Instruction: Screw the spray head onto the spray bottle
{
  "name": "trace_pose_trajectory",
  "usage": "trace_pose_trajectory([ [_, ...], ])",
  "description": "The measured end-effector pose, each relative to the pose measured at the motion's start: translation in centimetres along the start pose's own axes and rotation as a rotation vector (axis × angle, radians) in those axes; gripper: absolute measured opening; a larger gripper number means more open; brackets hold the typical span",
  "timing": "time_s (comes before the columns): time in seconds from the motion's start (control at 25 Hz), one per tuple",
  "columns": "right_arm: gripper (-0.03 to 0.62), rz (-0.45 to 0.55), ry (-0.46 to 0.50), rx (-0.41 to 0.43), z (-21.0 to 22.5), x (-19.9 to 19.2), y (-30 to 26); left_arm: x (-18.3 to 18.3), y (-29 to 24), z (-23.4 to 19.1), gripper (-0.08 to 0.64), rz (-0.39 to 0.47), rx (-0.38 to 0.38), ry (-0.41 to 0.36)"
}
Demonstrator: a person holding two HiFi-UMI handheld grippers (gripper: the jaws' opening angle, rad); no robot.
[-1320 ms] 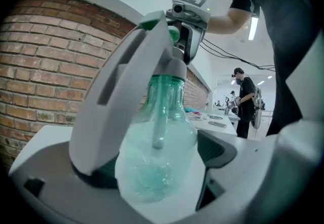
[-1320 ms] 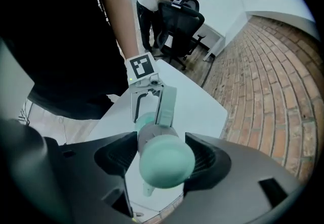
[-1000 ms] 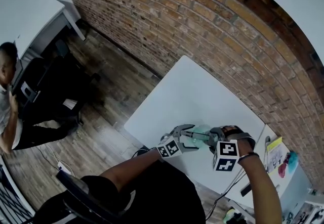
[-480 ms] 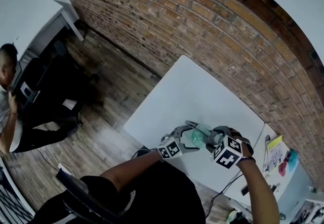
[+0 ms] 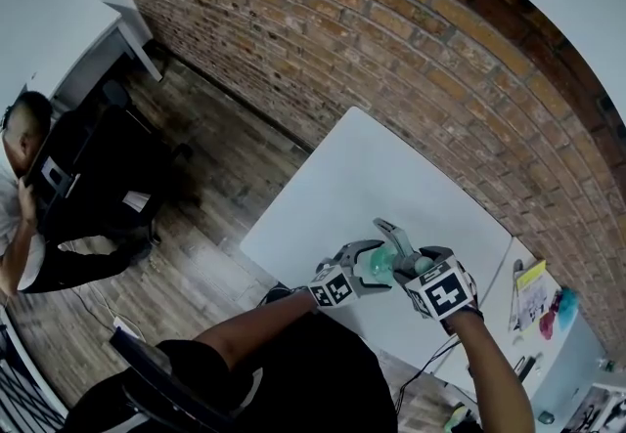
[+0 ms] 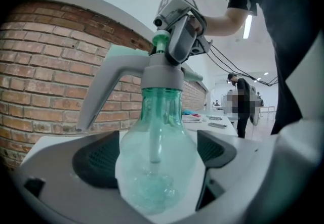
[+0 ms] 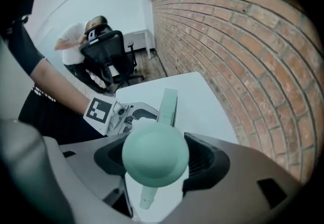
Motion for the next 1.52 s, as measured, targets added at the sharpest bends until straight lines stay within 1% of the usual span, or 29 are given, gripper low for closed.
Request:
trace_pose_trajectory([
  [0.04, 0.279, 0.005, -0.054, 0.018, 0.2, 0.0, 0.0, 0.0, -0.1, 0.0, 0.465, -0.002, -0.007, -0.004],
  [0.08, 0.278, 0.011, -0.088, 0.034, 0.3, 0.0, 0.0, 0.1, -0.1, 0.1, 0.465, -0.003, -0.013, -0.006],
  [0.12, 0.279, 0.015, -0.093, 0.041, 0.3, 0.0, 0.0, 0.0, -0.2, 0.1, 0.465, -0.005, -0.018, -0.006],
  [0.28, 0.278, 0.016, 0.003, 0.013, 0.0, 0.0, 0.4, 0.0, -0.2, -0.2, 0.465, -0.011, -0.032, -0.004],
  [0.4, 0.278, 0.045, 0.097, -0.012, -0.2, 1.1, 2.3, 0.1, -0.2, -0.2, 0.465, -0.01, -0.039, -0.009],
  [0.44, 0.278, 0.057, 0.152, -0.023, -0.2, 1.5, 3.1, 0.1, -0.2, -0.2, 0.465, -0.01, -0.039, -0.011],
  [0.48, 0.278, 0.062, 0.228, -0.036, -0.2, 1.8, 3.9, 0.0, -0.2, -0.2, 0.465, -0.01, -0.038, -0.013],
  [0.52, 0.278, 0.058, 0.325, -0.049, -0.3, 1.9, 4.6, 0.0, -0.2, -0.2, 0.465, -0.011, -0.037, -0.016],
  [0.64, 0.278, -0.009, 0.638, -0.085, -0.6, 1.4, 5.2, 0.0, -0.2, -0.2, 0.465, -0.013, -0.035, -0.017],
  [0.68, 0.278, -0.036, 0.72, -0.087, -0.8, 1.1, 5.1, 0.0, -0.2, -0.2, 0.465, -0.013, -0.034, -0.015],
  [0.72, 0.279, -0.06, 0.78, -0.077, -1.0, 0.8, 4.9, 0.0, -0.2, -0.2, 0.464, -0.014, -0.034, -0.013],
  [0.76, 0.278, -0.078, 0.818, -0.057, -1.2, 0.5, 4.7, 0.0, -0.2, -0.2, 0.465, -0.015, -0.035, -0.013],
  [0.88, 0.278, -0.116, 0.867, -0.006, -1.6, 0.2, 3.8, 0.1, -0.2, -0.2, 0.465, -0.013, -0.035, -0.016],
  [1.0, 0.278, -0.177, 0.957, -0.012, -1.9, 0.1, 2.5, 0.1, -0.1, -0.2, 0.465, -0.014, -0.032, -0.015],
  [1.08, 0.278, -0.199, 0.98, -0.02, -2.0, 0.3, 2.0, 0.1, -0.1, -0.2, 0.465, -0.014, -0.032, -0.015],
  [1.24, 0.278, -0.216, 0.954, 0.002, -2.0, 0.7, 1.9, 0.0, -0.1, -0.2, 0.465, -0.012, -0.025, -0.013],
  [1.28, 0.277, -0.218, 0.927, 0.016, -2.0, 0.7, 1.9, 0.0, -0.2, -0.2, 0.465, -0.011, -0.023, -0.012],
  [1.36, 0.263, -0.216, 0.836, 0.038, -1.6, 0.5, 1.6, 0.0, -0.2, -0.1, 0.463, -0.01, -0.021, -0.013],
  [1.44, 0.255, -0.194, 0.753, 0.035, -1.4, 0.4, 1.3, 0.0, -0.2, -0.1, 0.465, -0.01, -0.02, -0.015],
  [1.52, 0.255, -0.179, 0.693, 0.013, -1.4, 0.4, 1.3, 0.1, -0.2, -0.1, 0.465, -0.011, -0.019, -0.017],
])
Point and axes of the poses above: the fingertips, and each gripper's own axes: y backward along the fingers, z to its right, x out of its top, the point moved 8 cm from there along y, backward along the fingers
